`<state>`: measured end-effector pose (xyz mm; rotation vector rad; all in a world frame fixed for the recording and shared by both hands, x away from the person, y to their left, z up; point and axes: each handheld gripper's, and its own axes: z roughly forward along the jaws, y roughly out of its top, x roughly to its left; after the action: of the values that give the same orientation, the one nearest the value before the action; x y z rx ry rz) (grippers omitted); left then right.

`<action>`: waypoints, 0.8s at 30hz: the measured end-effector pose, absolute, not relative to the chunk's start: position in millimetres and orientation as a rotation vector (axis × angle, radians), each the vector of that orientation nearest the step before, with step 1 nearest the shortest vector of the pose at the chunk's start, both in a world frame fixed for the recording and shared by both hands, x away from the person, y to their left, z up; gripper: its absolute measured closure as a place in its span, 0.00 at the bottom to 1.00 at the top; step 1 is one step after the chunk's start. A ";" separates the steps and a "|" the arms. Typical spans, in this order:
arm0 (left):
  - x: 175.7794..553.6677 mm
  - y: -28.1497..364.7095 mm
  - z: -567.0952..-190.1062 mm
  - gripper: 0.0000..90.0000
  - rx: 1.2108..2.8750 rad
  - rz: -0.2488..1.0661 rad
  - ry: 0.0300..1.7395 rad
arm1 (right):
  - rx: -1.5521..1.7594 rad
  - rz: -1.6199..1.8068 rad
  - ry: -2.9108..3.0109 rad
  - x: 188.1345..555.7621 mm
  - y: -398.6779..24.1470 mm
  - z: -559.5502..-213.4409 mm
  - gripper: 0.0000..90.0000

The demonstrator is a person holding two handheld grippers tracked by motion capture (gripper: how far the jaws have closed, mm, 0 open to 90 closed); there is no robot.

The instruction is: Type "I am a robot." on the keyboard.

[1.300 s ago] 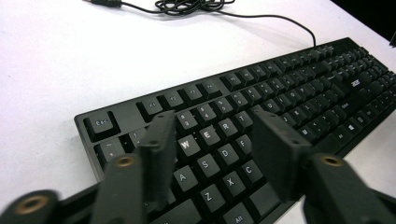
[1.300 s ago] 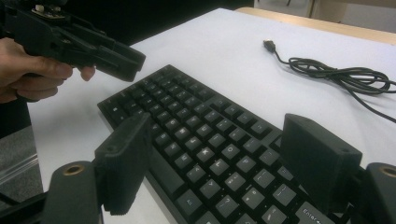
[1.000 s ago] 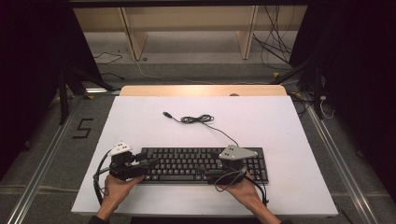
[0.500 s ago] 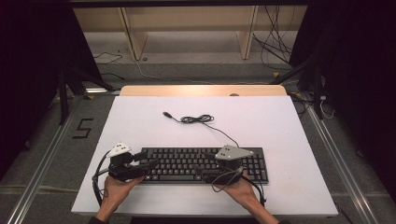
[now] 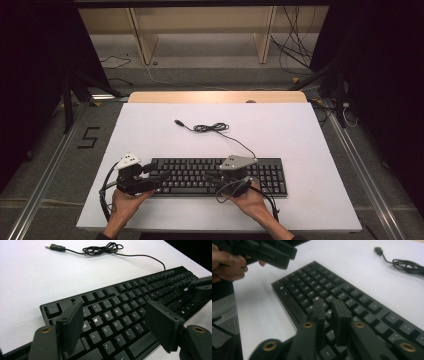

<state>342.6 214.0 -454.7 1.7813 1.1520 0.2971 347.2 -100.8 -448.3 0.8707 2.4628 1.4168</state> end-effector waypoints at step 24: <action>338.0 211.7 -454.2 0.29 1.771 0.306 1.118 | 0.866 1.215 2.580 360.6 -67.2 -475.2 1.00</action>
<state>338.0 211.7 -454.2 1.7705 1.1179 0.3062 360.6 -67.2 -475.2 0.8659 2.5800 1.2150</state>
